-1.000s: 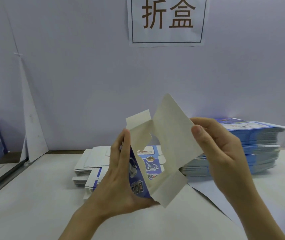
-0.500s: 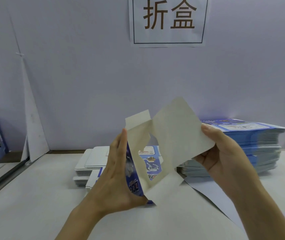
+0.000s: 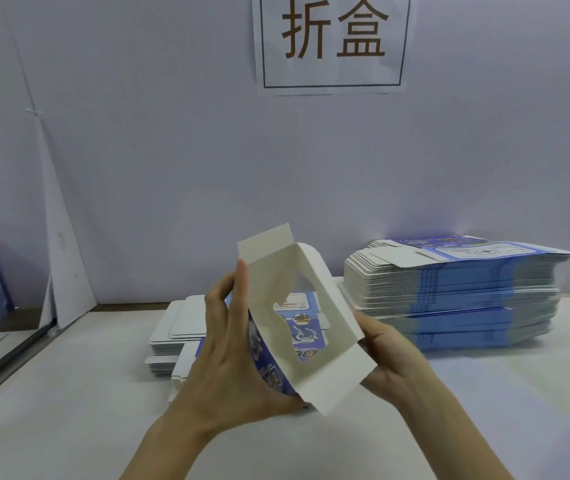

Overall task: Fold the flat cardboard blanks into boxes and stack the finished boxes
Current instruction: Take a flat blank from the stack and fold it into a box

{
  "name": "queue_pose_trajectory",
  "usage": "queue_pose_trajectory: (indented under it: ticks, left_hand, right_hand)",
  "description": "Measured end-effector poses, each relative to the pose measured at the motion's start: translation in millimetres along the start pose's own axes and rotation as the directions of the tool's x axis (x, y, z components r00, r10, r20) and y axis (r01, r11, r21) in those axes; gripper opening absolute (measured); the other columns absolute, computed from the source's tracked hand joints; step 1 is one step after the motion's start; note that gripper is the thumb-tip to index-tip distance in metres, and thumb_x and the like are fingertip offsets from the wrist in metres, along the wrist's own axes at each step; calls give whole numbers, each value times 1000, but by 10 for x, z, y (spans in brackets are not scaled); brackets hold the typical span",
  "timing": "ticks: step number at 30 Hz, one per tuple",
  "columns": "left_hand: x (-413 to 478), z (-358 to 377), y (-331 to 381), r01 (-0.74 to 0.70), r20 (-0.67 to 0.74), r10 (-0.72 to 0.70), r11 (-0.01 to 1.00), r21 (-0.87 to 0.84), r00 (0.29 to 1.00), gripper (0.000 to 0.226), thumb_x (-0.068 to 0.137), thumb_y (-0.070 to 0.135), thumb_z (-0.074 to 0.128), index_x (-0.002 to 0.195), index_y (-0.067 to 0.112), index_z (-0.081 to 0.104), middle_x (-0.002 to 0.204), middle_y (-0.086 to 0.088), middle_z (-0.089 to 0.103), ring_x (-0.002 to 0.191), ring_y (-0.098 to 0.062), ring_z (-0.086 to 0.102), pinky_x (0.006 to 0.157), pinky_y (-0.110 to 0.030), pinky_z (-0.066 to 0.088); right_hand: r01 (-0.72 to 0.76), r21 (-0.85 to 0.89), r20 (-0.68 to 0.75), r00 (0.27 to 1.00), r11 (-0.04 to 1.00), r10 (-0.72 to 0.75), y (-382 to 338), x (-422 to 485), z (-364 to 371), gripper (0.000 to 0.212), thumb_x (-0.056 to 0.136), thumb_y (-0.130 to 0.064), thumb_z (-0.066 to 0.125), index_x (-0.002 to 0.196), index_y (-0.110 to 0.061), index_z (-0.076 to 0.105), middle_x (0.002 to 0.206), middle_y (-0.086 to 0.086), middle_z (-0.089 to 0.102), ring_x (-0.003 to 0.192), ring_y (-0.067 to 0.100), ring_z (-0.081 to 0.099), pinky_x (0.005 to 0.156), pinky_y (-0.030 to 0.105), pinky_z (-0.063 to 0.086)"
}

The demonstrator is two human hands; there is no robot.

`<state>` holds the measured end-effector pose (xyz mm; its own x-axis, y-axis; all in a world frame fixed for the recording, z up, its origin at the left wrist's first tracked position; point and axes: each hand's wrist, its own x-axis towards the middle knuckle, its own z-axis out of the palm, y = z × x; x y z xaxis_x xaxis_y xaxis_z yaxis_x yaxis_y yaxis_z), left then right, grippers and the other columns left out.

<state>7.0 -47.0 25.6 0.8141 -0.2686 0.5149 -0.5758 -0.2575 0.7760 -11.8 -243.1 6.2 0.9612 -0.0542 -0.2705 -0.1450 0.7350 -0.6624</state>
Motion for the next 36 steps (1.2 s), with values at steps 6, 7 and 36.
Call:
queue_pose_trajectory:
  ticks: [6, 7, 36]
  left_hand:
    - [-146, 58, -204, -230, 236, 177, 948, 221, 956, 150, 42, 61, 87, 125, 63, -37, 137, 46, -22, 137, 18, -7, 104, 1, 12]
    - [-159, 71, -250, -218, 252, 160, 950, 224, 954, 146, 47, 55, 89, 115, 70, -39, 131, 51, -22, 137, 17, -6, 106, -3, 12]
    - [-163, 78, -255, -251, 284, 214, 963, 101, 935, 128, 58, 60, 80, 131, 67, -24, 142, 44, 12, 137, 5, 29, 100, -7, 37]
  right_hand:
    - [257, 17, -67, 965, 966, -255, -332, -127, -59, 19, 96, -10, 53, 99, 4, 65, 82, 14, 75, 64, 19, 74, 52, 29, 60]
    - [248, 6, -71, 966, 969, -247, -327, -135, -62, 17, 97, -9, 53, 97, 4, 64, 79, 13, 75, 62, 18, 73, 51, 27, 60]
    - [790, -560, 269, 458, 250, -847, -451, -439, -5, 20, 93, -42, 59, 86, -37, 77, 76, -16, 69, 70, 3, 55, 55, 19, 46]
